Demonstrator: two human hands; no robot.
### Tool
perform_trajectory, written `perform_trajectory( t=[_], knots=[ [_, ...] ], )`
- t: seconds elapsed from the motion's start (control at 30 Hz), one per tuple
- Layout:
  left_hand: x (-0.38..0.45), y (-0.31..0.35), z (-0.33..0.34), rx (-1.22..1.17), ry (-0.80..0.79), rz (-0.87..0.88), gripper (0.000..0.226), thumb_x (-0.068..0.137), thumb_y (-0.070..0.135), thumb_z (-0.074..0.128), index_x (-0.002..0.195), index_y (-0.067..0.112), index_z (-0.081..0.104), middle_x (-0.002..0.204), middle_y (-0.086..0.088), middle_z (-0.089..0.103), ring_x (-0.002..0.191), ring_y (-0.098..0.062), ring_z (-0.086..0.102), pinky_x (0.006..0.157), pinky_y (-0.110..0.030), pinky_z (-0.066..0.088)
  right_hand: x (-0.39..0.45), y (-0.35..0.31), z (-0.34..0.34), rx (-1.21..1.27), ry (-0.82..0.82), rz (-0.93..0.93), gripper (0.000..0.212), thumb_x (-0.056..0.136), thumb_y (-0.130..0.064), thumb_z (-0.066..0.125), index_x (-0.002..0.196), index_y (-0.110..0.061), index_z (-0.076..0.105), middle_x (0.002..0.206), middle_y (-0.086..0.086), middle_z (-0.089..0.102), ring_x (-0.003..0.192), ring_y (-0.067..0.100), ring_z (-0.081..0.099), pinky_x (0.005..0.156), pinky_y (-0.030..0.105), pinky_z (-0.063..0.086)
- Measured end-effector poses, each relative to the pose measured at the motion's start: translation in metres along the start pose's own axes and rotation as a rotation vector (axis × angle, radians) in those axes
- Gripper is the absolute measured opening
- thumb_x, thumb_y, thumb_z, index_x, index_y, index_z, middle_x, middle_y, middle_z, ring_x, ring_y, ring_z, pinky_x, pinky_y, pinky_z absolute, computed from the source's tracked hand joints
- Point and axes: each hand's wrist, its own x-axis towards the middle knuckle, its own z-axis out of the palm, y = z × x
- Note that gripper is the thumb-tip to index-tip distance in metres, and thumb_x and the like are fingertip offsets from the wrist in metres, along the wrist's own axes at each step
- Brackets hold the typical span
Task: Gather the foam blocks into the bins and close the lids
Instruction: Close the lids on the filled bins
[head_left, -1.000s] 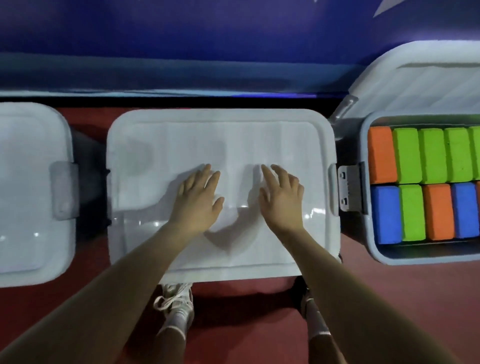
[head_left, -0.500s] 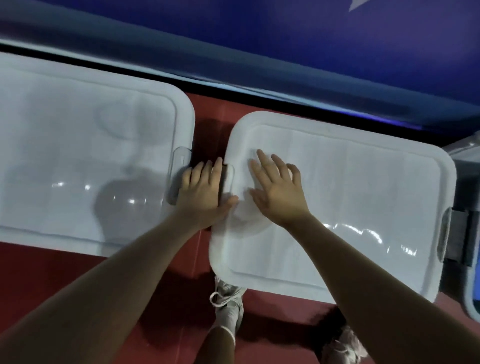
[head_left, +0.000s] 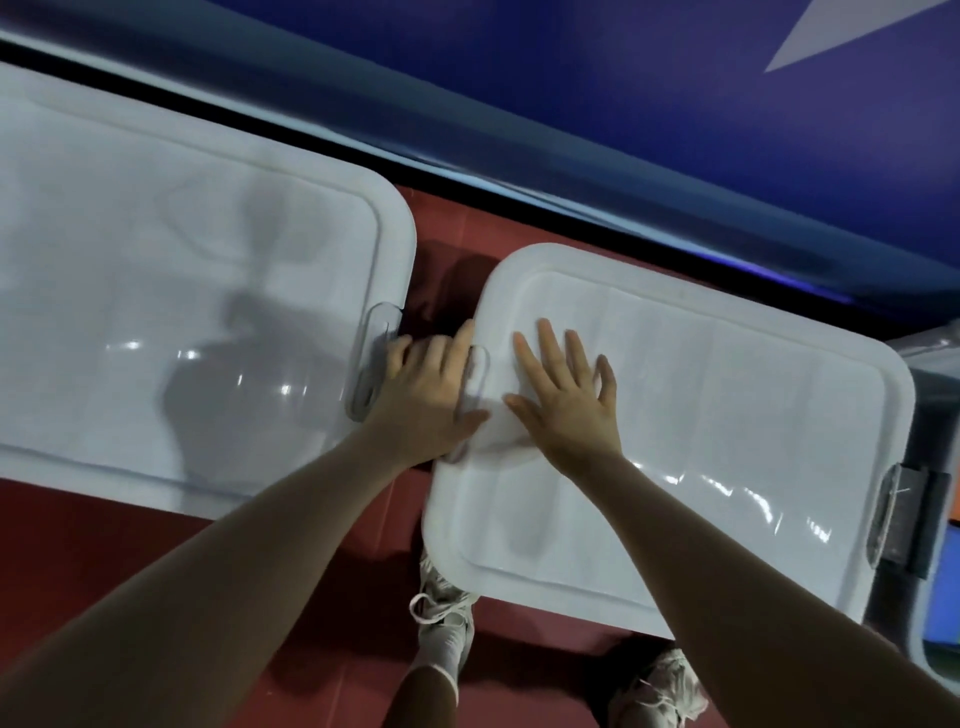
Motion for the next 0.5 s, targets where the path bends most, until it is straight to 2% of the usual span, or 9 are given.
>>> perform_trajectory(
  t=[0.07,0.1,0.17,0.2,0.23,0.3,0.33,0.43,0.5],
  knots=[
    [-0.005,0.010,-0.004,-0.154,-0.011,0.002,0.088,0.089,0.064,0.027,0.140,-0.008,0.036,0.124,-0.021,0.052,0.092,-0.033,0.059,0.086,-0.043,0.047,-0.006,-0.006,0.001,0.047,0.013,0.032,0.059,0.101,-0.050,0.025,0.152,-0.038,-0.004,0.159,-0.010,-0.019,0.146,0.017,-0.020,0.117,0.046,-0.009],
    [-0.006,0.015,-0.007,-0.276,-0.025,-0.061,0.094,0.084,0.066,0.030,0.144,-0.007,0.030,0.133,-0.021,0.044,0.100,-0.035,0.055,0.090,-0.043,0.045,-0.011,-0.008,0.002,0.055,0.010,0.049,0.059,0.102,-0.048,0.025,0.152,-0.038,-0.004,0.159,-0.009,-0.019,0.146,0.017,-0.020,0.118,0.046,-0.008],
    [-0.006,0.022,-0.018,-0.362,-0.148,-0.244,0.101,0.073,0.065,0.028,0.149,-0.001,0.018,0.148,-0.017,0.026,0.121,-0.033,0.042,0.104,-0.039,0.030,-0.023,-0.008,0.006,0.037,0.001,0.076,0.059,0.102,-0.046,0.024,0.152,-0.037,-0.006,0.157,-0.009,-0.022,0.146,0.018,-0.021,0.119,0.046,-0.007],
    [-0.006,0.025,-0.018,-0.265,-0.193,-0.289,0.097,0.072,0.060,0.025,0.150,0.002,0.018,0.150,-0.015,0.026,0.124,-0.031,0.041,0.106,-0.037,0.026,-0.028,-0.007,0.007,0.029,-0.006,0.089,0.059,0.102,-0.047,0.024,0.152,-0.038,-0.007,0.156,-0.010,-0.025,0.145,0.018,-0.023,0.119,0.047,-0.007],
    [-0.008,0.026,-0.015,-0.186,-0.194,-0.286,0.092,0.072,0.054,0.029,0.150,0.004,0.023,0.148,-0.015,0.034,0.120,-0.031,0.048,0.105,-0.037,0.028,-0.031,-0.005,0.008,0.026,-0.014,0.100,0.060,0.102,-0.047,0.025,0.151,-0.038,-0.009,0.154,-0.012,-0.027,0.144,0.017,-0.024,0.119,0.047,-0.007],
    [-0.014,0.027,-0.009,-0.076,-0.185,-0.262,0.083,0.070,0.048,0.044,0.140,0.004,0.045,0.130,-0.018,0.058,0.095,-0.035,0.064,0.092,-0.041,0.043,-0.033,-0.002,0.010,0.022,-0.033,0.107,0.061,0.102,-0.048,0.025,0.151,-0.038,-0.011,0.150,-0.013,-0.032,0.143,0.016,-0.027,0.118,0.047,-0.009],
    [-0.016,0.025,-0.005,-0.070,-0.153,-0.264,0.078,0.070,0.048,0.045,0.134,0.004,0.053,0.121,-0.019,0.064,0.086,-0.035,0.066,0.086,-0.042,0.048,-0.032,-0.002,0.011,0.020,-0.039,0.105,0.062,0.102,-0.048,0.025,0.151,-0.038,-0.011,0.149,-0.013,-0.033,0.141,0.016,-0.029,0.117,0.047,-0.010],
    [-0.020,0.025,0.004,-0.117,-0.106,-0.245,0.072,0.075,0.043,0.043,0.133,0.002,0.054,0.118,-0.019,0.065,0.092,-0.036,0.067,0.089,-0.048,0.047,-0.029,-0.003,0.014,0.021,-0.040,0.096,0.063,0.102,-0.047,0.027,0.151,-0.038,-0.012,0.152,-0.011,-0.031,0.139,0.016,-0.031,0.115,0.048,-0.012],
    [-0.022,0.028,0.007,-0.125,-0.067,-0.244,0.072,0.075,0.041,0.045,0.136,0.004,0.051,0.124,-0.018,0.063,0.100,-0.038,0.064,0.096,-0.048,0.038,-0.029,-0.001,0.014,0.028,-0.052,0.090,0.063,0.102,-0.045,0.028,0.151,-0.037,-0.012,0.156,-0.009,-0.027,0.141,0.016,-0.030,0.115,0.048,-0.012]
  ],
)
